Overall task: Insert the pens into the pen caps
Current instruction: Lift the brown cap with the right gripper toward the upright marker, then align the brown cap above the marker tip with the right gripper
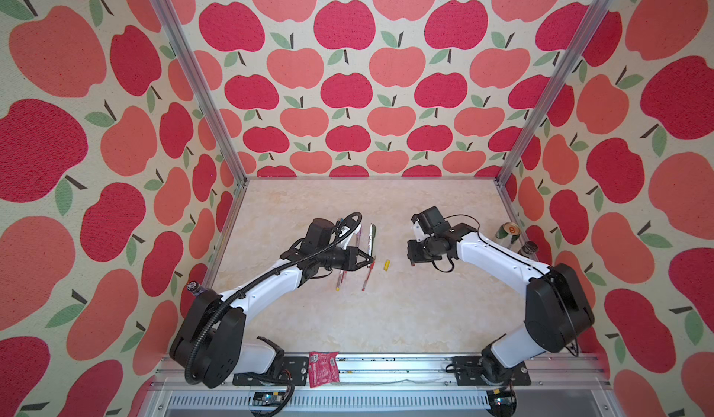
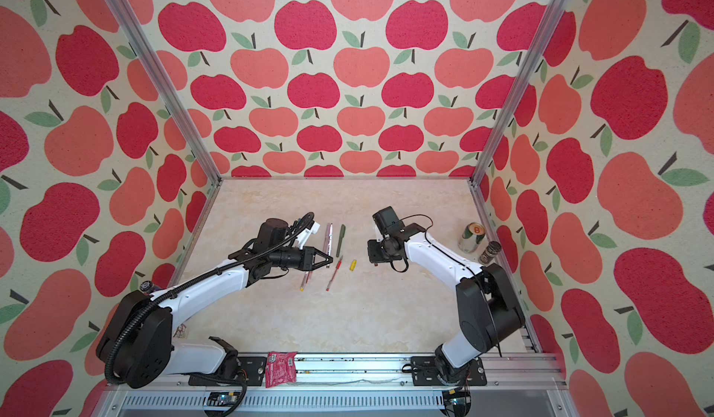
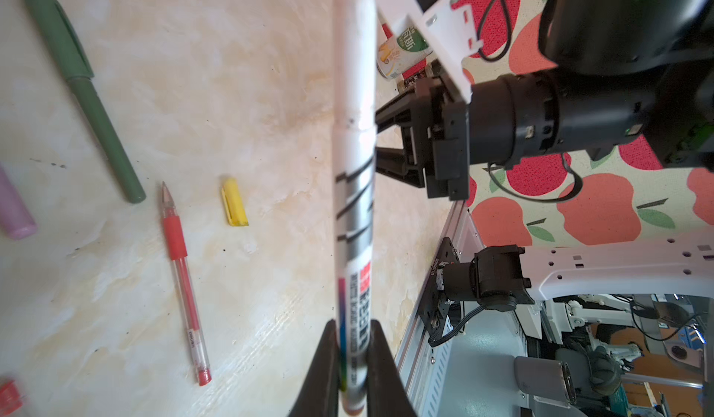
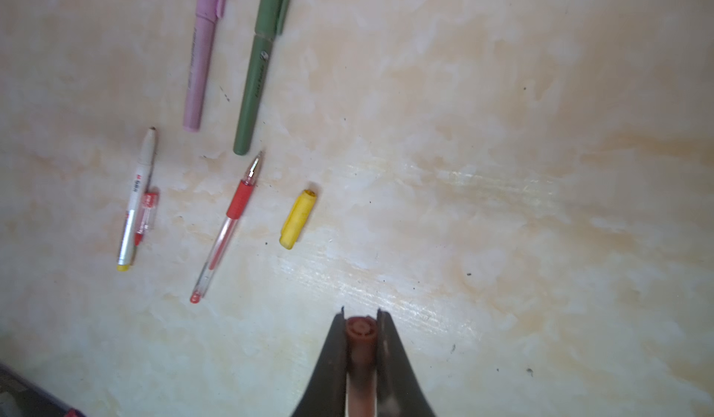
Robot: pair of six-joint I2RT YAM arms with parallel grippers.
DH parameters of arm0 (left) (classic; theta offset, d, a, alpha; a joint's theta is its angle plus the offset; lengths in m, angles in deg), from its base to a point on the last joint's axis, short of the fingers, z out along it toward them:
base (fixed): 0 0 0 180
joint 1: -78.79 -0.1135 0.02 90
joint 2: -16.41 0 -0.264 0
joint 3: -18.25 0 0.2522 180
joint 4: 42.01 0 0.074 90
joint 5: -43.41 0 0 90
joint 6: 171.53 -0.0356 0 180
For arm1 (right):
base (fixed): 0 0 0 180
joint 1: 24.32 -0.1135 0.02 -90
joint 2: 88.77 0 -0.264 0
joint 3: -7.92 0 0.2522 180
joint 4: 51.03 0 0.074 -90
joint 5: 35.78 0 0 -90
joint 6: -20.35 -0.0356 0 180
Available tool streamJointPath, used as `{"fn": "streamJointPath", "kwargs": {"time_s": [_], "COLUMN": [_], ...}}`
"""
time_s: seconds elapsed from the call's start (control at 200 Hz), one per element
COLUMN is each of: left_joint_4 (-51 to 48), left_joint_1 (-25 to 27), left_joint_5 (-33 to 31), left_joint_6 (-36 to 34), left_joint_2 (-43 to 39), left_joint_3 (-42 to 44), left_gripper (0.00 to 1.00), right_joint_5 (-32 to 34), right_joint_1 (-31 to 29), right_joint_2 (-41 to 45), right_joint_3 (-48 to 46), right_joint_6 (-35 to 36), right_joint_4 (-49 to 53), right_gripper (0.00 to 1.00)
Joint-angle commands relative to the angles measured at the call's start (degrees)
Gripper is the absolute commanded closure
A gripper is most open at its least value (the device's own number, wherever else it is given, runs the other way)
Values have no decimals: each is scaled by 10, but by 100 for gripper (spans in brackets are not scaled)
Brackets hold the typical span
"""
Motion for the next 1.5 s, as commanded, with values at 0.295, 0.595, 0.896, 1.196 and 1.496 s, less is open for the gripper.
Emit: {"fn": "streamJointPath", "kwargs": {"time_s": [0.295, 0.595, 0.896, 1.196, 1.496], "left_joint_4": [83, 113, 103, 94, 91], "left_joint_1": [78, 93, 93, 93, 93], "left_joint_5": [21, 22, 27, 24, 21], "left_joint_6": [46, 60, 53, 47, 43], "left_joint_2": [38, 66, 81, 79, 80], "left_joint_3": [-19, -28, -46, -50, -50], "left_gripper": [100, 100, 100, 100, 100], "right_joint_5": [-121, -150, -161, -162, -164], "right_joint_1": [47, 35, 32, 29, 24], "right_joint_2": [93, 104, 110, 106, 108], "right_joint_3": [-17, -38, -46, -58, -56], "right_joint_6": [-177, -214, -219, -222, -220], "right_joint_4": [-236, -293, -295, -301, -293], "right_gripper": [87, 88, 89, 90, 91]}}
